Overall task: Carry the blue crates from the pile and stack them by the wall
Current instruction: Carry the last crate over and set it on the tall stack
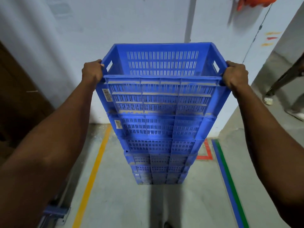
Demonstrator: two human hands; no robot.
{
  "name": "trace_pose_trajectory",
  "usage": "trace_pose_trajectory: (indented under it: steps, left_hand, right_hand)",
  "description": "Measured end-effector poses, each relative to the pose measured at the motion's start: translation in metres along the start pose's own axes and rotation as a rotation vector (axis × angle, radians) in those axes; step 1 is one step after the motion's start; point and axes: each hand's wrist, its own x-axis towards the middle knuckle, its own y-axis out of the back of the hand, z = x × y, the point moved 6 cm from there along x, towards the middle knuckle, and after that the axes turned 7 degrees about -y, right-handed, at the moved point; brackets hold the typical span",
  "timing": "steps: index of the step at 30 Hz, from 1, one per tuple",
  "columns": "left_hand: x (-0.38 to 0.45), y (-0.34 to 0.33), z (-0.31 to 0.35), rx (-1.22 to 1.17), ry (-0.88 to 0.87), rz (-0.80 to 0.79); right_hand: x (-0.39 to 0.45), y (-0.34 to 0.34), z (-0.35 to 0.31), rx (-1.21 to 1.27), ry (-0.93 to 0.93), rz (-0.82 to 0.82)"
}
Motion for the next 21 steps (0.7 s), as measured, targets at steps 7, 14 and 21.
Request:
trace_pose_trajectory:
  steps: [7, 14, 21]
  left_hand:
    - [-0.005, -0.002, -0.002, -0.129, 0.038, 0.049]
    - [-0.023, 0.001, -0.013, -0.468, 0.162, 0.086]
    - [-0.131, -0.094, -0.126, -0.858, 0.276, 0.154]
  right_hand:
    - [0.01, 0.001, 0.004, 0.04, -0.033, -0.008]
    - [0.001, 0.001, -0.001, 0.102, 0.081, -0.083]
    - [-0.042, -0.028, 0.154, 0.254, -0.003, 0.075]
